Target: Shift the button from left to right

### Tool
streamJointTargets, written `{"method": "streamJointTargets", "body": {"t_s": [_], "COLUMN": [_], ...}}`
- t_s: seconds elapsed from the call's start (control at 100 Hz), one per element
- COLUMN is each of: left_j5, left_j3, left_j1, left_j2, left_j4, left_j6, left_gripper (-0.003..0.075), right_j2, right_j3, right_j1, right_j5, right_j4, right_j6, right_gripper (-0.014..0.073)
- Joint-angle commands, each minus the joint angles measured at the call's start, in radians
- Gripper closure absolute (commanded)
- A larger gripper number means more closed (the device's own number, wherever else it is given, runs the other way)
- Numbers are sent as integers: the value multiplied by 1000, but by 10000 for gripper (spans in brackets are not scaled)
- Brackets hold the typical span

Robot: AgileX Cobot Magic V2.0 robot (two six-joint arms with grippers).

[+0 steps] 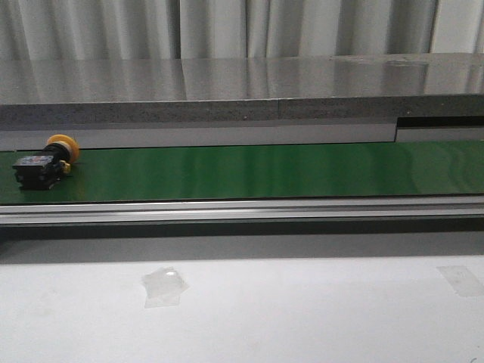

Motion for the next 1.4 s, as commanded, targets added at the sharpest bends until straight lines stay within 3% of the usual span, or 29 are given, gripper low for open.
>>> {"method": "streamJointTargets", "body": {"t_s": [0.0, 0.26, 0.64, 0.79, 0.99, 1.39], "left_j5": [-92, -109, -109, -109, -109, -109], "left_j3": [26, 168, 191, 191, 191, 191], "left_j1": [-6, -6, -6, -4, -4, -4], "left_j2": [-90, -265, -290, -290, -290, -290], "left_j4": [-16, -16, -16, -16, -16, -16], "left_j6": [-1, -1, -1, -1, -1, -1], "left_gripper": [281, 281, 290, 437, 739, 740], "right_j2": [-14, -14, -14, -14, -14, -14], "right_j3": [-16, -16, -16, -16, -16, -16], "right_j1": [-7, -7, -7, -7, -7, -7], "right_j5": [-81, -81, -81, -81, -81, -120], "right_j4": [3, 3, 3, 2, 2, 2], "right_j6": [-3, -3, -3, -4, -4, -4], "right_gripper": [662, 662, 662, 662, 662, 662]}}
